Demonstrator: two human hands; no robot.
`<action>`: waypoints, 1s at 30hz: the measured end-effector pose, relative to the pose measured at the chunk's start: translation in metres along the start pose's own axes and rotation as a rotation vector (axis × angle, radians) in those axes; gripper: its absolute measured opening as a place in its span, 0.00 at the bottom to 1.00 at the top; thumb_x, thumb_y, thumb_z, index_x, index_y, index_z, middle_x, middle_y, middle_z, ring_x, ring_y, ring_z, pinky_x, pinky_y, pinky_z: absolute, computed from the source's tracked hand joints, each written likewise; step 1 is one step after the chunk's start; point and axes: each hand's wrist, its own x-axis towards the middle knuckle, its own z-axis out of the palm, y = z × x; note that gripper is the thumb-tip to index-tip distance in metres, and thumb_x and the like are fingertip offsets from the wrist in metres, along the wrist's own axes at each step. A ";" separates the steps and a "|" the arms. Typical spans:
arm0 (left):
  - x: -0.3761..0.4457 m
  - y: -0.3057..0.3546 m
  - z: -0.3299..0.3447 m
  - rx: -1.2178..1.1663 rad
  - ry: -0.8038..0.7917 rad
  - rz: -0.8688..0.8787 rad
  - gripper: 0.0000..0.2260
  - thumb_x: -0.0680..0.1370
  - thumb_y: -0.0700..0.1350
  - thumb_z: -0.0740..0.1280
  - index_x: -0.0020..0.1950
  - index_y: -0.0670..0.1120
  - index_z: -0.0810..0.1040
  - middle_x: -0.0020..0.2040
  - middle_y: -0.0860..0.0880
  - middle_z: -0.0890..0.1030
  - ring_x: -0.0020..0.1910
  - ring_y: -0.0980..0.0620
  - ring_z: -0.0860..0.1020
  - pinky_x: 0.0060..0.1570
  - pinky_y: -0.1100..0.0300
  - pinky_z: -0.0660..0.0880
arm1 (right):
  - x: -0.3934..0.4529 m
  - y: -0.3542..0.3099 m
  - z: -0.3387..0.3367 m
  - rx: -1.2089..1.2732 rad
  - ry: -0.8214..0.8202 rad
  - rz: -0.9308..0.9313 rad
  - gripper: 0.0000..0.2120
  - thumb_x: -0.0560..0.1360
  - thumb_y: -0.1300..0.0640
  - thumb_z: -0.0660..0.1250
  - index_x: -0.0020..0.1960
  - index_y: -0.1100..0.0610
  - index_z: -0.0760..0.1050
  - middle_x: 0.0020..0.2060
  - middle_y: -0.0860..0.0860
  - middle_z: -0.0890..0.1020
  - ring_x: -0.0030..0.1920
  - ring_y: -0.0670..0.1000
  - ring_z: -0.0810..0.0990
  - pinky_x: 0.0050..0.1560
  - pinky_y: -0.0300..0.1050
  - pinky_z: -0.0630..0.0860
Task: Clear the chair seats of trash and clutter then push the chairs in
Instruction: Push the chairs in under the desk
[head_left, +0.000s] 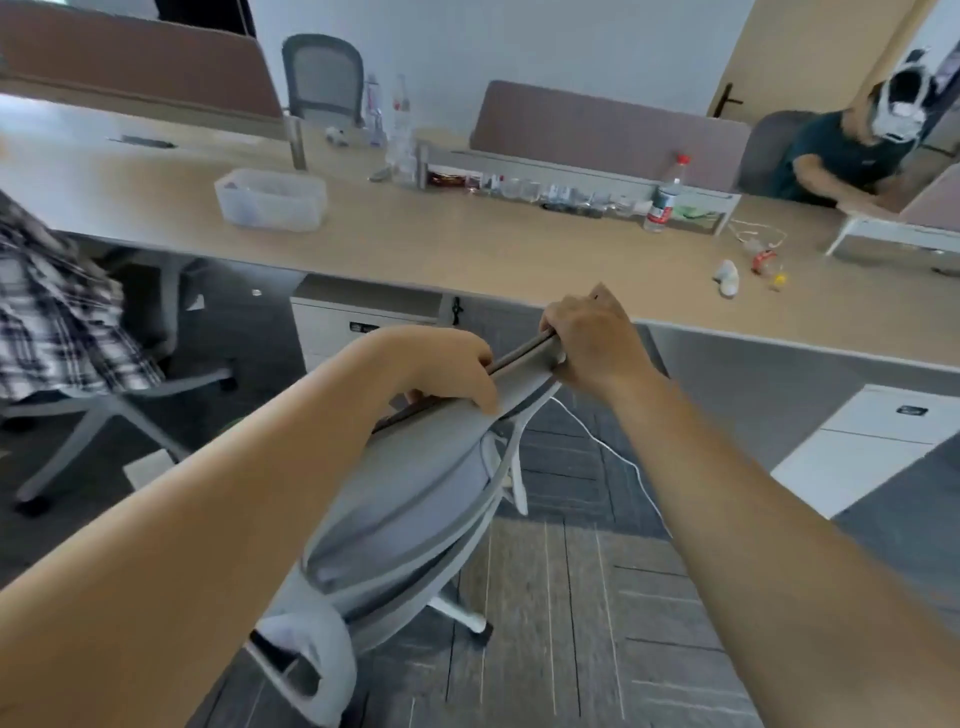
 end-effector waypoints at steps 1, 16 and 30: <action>-0.002 0.006 0.005 0.052 0.056 -0.034 0.07 0.74 0.46 0.64 0.49 0.47 0.71 0.44 0.47 0.75 0.47 0.45 0.76 0.52 0.49 0.75 | 0.001 0.005 0.001 0.002 -0.002 -0.056 0.13 0.71 0.63 0.68 0.56 0.60 0.73 0.55 0.57 0.78 0.59 0.57 0.73 0.74 0.50 0.54; -0.034 0.061 0.108 0.202 0.993 -0.552 0.21 0.66 0.60 0.71 0.38 0.44 0.71 0.41 0.45 0.77 0.46 0.44 0.75 0.59 0.51 0.63 | -0.039 0.052 0.005 0.220 -0.015 -0.507 0.19 0.65 0.48 0.74 0.39 0.58 0.68 0.45 0.59 0.77 0.53 0.56 0.73 0.55 0.49 0.66; -0.051 0.116 0.169 0.380 1.142 -0.217 0.24 0.58 0.60 0.74 0.30 0.39 0.74 0.29 0.42 0.79 0.32 0.41 0.78 0.47 0.50 0.72 | -0.141 0.111 -0.011 0.241 0.008 -0.354 0.22 0.63 0.47 0.75 0.34 0.59 0.65 0.29 0.48 0.64 0.42 0.51 0.64 0.45 0.42 0.57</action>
